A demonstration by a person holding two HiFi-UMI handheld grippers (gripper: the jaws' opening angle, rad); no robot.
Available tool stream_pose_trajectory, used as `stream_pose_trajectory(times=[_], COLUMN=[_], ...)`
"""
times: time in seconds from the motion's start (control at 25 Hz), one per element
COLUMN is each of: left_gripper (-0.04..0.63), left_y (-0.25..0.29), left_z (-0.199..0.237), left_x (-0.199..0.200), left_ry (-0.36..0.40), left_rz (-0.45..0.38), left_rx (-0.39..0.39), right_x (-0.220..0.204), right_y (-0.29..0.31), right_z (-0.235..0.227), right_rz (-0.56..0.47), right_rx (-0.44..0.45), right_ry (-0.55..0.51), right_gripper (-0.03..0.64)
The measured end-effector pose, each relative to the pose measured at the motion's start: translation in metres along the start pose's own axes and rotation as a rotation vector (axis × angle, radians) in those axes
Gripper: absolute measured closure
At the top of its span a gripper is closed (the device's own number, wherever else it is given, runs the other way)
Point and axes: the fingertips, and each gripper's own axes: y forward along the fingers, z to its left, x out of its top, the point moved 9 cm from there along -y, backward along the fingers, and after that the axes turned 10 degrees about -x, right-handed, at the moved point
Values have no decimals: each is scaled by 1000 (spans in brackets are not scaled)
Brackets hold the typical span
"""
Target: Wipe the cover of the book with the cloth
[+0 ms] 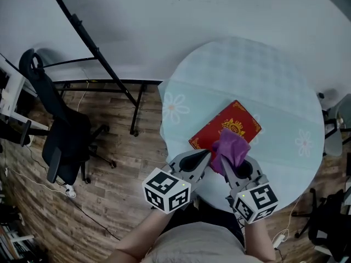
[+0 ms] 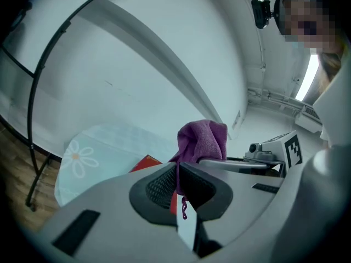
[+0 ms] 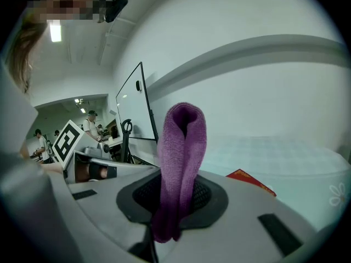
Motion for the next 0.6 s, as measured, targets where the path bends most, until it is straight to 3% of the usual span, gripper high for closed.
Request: stream_pose_trajectory(times=[0.6], left_gripper=[563], left_y=[11], left_z=[10], left_x=[-20], left_ry=[-70], left_rz=[2], left_rx=[73], right_x=[-14], right_y=[13], right_z=[-22], right_rz=[85], right_rx=[57], right_ry=[-26], right_gripper=[540])
